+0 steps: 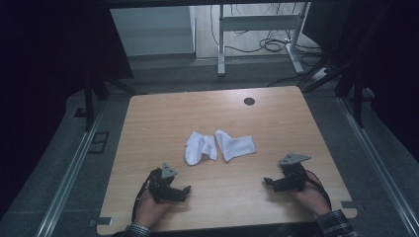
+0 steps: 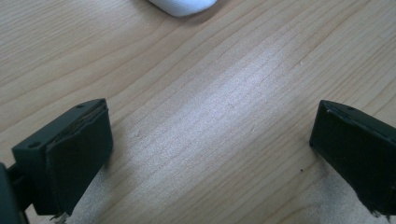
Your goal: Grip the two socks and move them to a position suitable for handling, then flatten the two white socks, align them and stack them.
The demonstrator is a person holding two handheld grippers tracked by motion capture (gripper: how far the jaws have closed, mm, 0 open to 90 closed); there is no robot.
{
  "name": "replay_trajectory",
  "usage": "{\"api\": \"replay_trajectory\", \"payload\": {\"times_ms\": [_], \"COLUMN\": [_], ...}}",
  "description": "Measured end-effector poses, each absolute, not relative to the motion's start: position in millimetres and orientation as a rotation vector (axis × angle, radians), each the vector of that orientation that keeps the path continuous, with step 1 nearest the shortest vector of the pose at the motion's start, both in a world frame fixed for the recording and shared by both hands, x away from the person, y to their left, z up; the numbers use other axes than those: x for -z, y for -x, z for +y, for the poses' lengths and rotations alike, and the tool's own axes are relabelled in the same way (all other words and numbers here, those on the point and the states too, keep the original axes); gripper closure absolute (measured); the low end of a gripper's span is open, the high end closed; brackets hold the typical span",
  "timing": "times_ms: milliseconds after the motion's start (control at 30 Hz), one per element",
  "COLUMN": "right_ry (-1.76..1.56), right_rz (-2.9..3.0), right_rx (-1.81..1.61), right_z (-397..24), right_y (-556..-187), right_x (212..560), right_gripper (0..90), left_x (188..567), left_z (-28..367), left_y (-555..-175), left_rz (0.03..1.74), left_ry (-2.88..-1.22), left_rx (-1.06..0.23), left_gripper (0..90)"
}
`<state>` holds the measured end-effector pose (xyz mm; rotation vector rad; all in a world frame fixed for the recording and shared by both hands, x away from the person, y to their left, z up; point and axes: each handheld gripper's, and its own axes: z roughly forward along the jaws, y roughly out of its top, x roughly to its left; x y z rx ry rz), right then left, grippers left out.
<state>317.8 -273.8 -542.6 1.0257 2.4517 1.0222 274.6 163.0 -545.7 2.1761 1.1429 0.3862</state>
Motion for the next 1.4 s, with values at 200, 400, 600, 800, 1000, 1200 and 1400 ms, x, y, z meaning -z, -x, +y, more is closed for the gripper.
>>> {"api": "replay_trajectory", "payload": {"times_ms": [200,400,600,800,1000,1200,1400], "right_ry": [-1.02,-1.032,-1.057,-1.104,-1.116,-1.121,-1.123], "right_rz": [2.464,2.478,2.484,2.483,2.484,2.459,2.463], "right_rx": [-1.017,-0.996,-0.97,-0.989,-0.98,-0.981,-0.998], "right_z": [-274.2,-272.3,-270.8,-273.1,-272.9,-269.0,-262.8], "right_y": [-317.9,-318.3,-319.2,-321.8,-323.5,-328.1,-335.3], "right_x": [541.9,540.2,538.0,535.3,532.2,523.2,516.6], "right_gripper": [5.1,4.9,6.9,10.5,12.4,14.0,18.1], "left_x": [545.6,545.7,545.7,545.7,545.7,545.7,545.8], "left_z": [162.7,163.0,162.9,162.8,163.0,163.4,163.2], "left_y": [-274.5,-274.6,-274.6,-274.6,-274.7,-275.0,-274.9], "left_rz": [1.143,1.143,1.144,1.144,1.14,1.133,1.135], "left_ry": [-2.176,-2.176,-2.176,-2.176,-2.178,-2.18,-2.178], "left_rx": [-0.386,-0.386,-0.387,-0.388,-0.386,-0.384,-0.384], "left_gripper": [0.0,0.0,0.0,0.0,0.0,0.0,0.0]}}
